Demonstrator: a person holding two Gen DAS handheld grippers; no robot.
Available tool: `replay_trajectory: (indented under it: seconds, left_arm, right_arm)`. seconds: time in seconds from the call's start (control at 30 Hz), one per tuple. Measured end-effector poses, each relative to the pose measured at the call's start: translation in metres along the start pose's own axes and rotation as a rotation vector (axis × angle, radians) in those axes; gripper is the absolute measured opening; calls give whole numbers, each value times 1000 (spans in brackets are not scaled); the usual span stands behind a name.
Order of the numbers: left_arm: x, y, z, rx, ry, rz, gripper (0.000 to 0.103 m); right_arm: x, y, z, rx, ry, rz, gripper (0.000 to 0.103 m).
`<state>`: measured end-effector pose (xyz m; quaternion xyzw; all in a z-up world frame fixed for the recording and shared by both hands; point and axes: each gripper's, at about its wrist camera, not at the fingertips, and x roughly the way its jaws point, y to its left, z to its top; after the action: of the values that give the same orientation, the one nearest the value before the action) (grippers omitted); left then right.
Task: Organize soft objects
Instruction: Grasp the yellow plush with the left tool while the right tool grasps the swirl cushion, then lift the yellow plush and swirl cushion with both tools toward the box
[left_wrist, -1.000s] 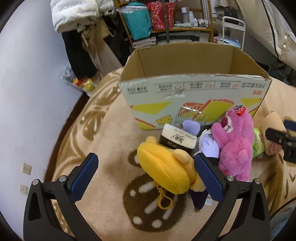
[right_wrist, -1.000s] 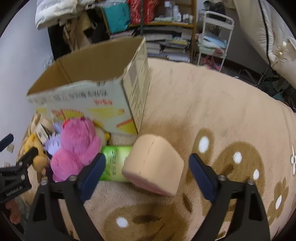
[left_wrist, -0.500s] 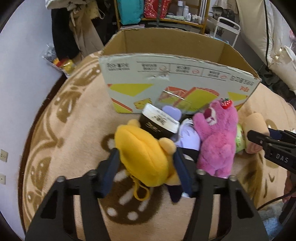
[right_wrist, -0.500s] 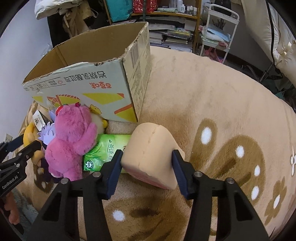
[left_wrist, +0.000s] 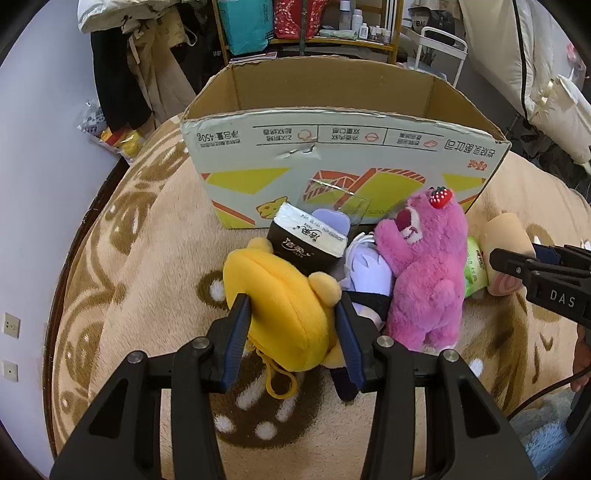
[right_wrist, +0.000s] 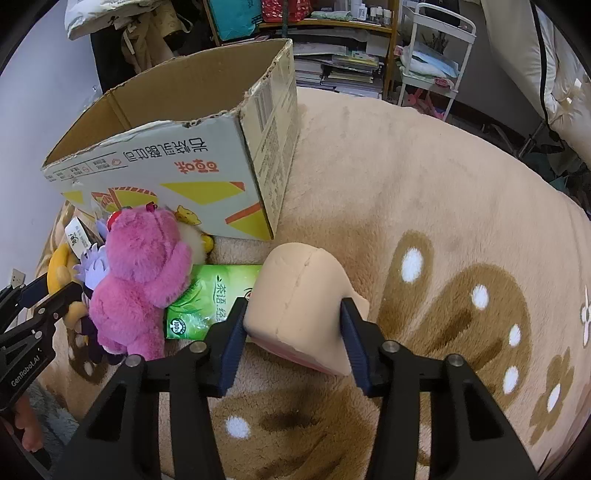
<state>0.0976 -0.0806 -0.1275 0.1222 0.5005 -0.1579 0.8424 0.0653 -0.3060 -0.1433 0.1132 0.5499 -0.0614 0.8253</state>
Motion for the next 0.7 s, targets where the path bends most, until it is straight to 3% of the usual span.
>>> replay_trajectory:
  seconds: [0.43, 0.7]
  left_arm:
    - [-13, -8, -7, 52, -14, 31, 40]
    - [-18, -2, -12, 37, -19, 47, 39]
  right_arm:
    - [1, -10, 2, 65, 17, 49, 43]
    - [0, -7, -1, 40, 17, 40, 32]
